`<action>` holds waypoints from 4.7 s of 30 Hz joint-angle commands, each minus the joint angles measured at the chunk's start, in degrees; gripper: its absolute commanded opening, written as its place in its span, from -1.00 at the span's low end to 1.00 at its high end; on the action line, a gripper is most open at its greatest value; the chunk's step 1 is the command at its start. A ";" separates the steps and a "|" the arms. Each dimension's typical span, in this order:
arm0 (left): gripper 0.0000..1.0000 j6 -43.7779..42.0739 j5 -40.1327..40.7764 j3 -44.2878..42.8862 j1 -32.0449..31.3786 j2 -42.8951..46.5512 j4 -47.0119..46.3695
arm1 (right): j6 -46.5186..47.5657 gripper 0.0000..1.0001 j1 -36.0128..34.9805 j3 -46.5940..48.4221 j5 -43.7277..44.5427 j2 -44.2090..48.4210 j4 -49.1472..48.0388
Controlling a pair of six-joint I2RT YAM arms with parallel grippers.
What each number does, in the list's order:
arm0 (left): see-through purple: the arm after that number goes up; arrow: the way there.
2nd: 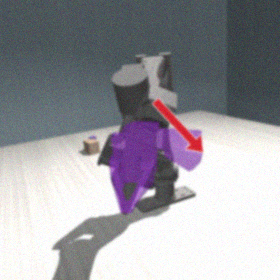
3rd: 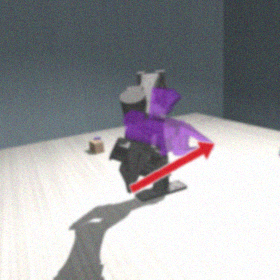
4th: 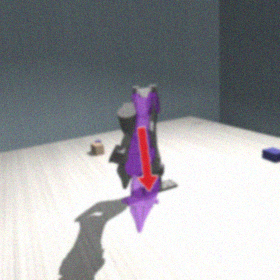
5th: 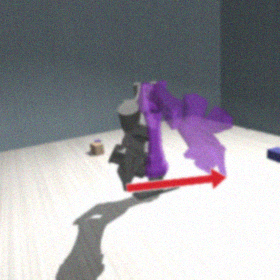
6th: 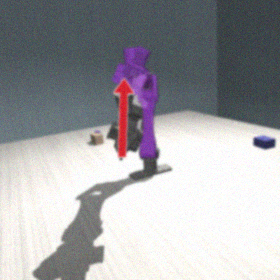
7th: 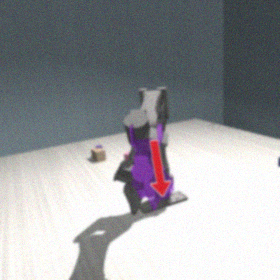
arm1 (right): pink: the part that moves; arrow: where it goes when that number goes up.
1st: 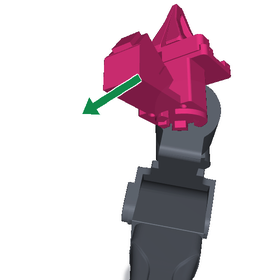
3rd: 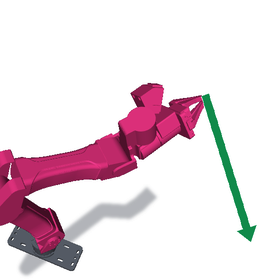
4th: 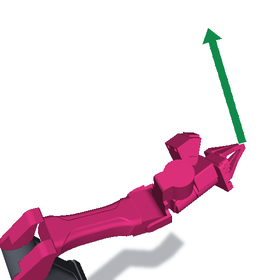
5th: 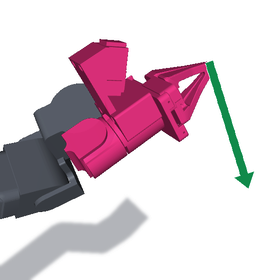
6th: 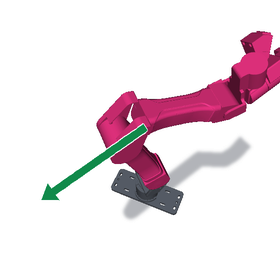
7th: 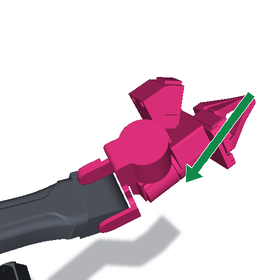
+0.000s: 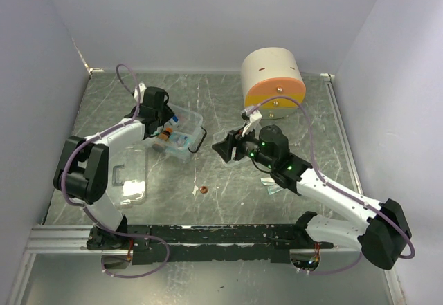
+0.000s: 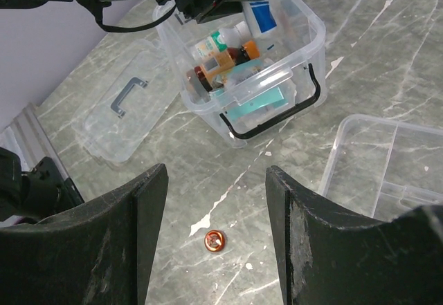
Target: Organize the medicine kit
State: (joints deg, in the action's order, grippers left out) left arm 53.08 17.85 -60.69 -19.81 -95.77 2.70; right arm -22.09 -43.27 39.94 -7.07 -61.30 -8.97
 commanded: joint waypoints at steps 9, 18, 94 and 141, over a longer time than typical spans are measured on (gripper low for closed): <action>0.17 -4.03 3.26 -1.38 0.13 -1.51 -2.63 | -0.98 0.19 0.19 1.54 0.53 -1.13 -0.68; 0.03 -7.40 7.25 -1.38 0.12 -0.74 0.54 | -1.26 0.18 0.24 2.02 -0.05 -2.47 -1.53; -0.40 -24.91 6.44 -9.22 0.58 -3.57 -1.39 | -5.93 0.16 0.19 3.04 5.64 -4.62 1.50; 0.83 -32.89 -29.21 13.13 0.63 50.36 -0.60 | -10.67 0.91 23.14 1.82 23.54 -8.85 34.61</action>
State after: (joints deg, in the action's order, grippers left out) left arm 20.95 -8.38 -47.86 -19.57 -45.91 5.10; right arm -33.36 -24.69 44.29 22.44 -70.26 25.71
